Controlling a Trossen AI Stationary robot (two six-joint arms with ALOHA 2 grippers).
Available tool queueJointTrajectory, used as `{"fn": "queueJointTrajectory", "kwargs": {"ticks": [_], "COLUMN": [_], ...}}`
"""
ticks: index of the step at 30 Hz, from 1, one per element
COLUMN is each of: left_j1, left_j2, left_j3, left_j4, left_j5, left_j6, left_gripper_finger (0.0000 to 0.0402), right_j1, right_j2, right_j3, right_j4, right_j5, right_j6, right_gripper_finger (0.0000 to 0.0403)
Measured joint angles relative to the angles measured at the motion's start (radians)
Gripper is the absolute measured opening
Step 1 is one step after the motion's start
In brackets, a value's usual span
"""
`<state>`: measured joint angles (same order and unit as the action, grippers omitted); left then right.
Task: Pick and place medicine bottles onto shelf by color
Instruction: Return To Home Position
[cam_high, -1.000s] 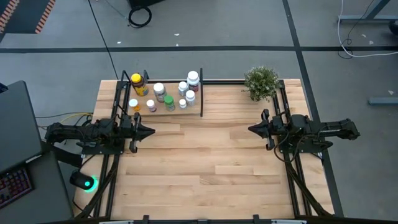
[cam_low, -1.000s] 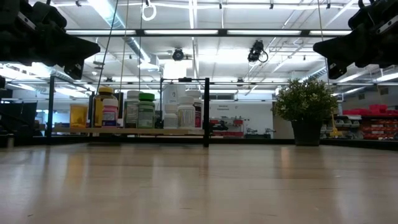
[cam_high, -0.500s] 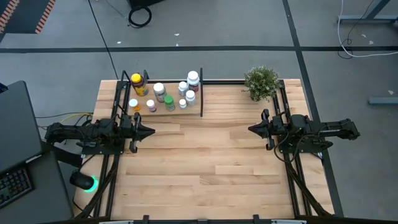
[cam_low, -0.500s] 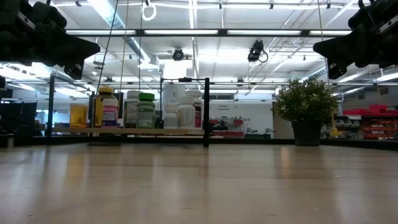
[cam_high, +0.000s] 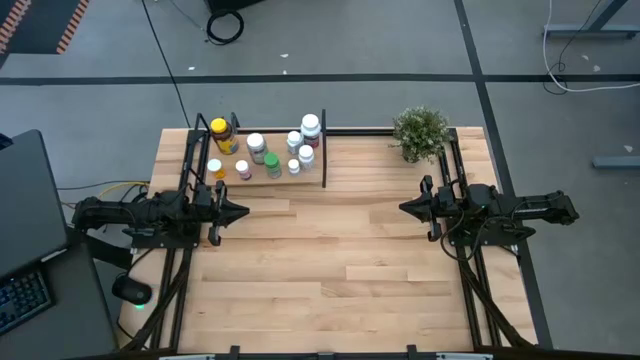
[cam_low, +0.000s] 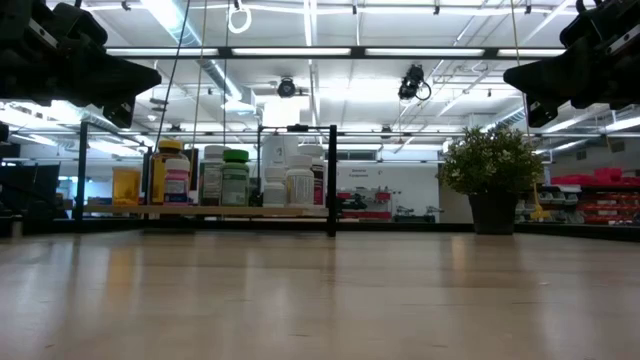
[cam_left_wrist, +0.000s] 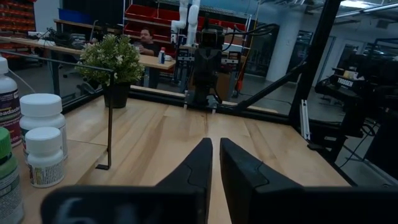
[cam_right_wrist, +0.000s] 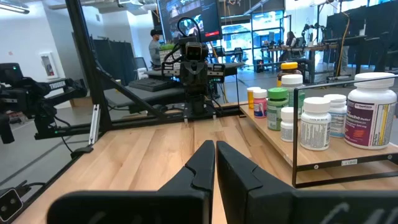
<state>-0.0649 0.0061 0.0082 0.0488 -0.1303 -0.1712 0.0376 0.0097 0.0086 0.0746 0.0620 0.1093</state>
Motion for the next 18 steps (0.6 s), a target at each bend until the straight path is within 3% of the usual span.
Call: {"fn": "queueJointTrajectory", "kwargs": {"ticks": [18], "left_j1": [0.0], "left_j2": [0.0], "left_j3": [0.0], "left_j4": [0.0], "left_j5": [0.0], "left_j6": [0.001], "left_gripper_finger": [0.004], "right_j1": [0.0], "right_j2": [0.0], "right_j3": [0.0], "right_j4": [0.0], "right_j5": [0.0], "right_j6": [0.0], "right_gripper_finger": [0.0024]}}
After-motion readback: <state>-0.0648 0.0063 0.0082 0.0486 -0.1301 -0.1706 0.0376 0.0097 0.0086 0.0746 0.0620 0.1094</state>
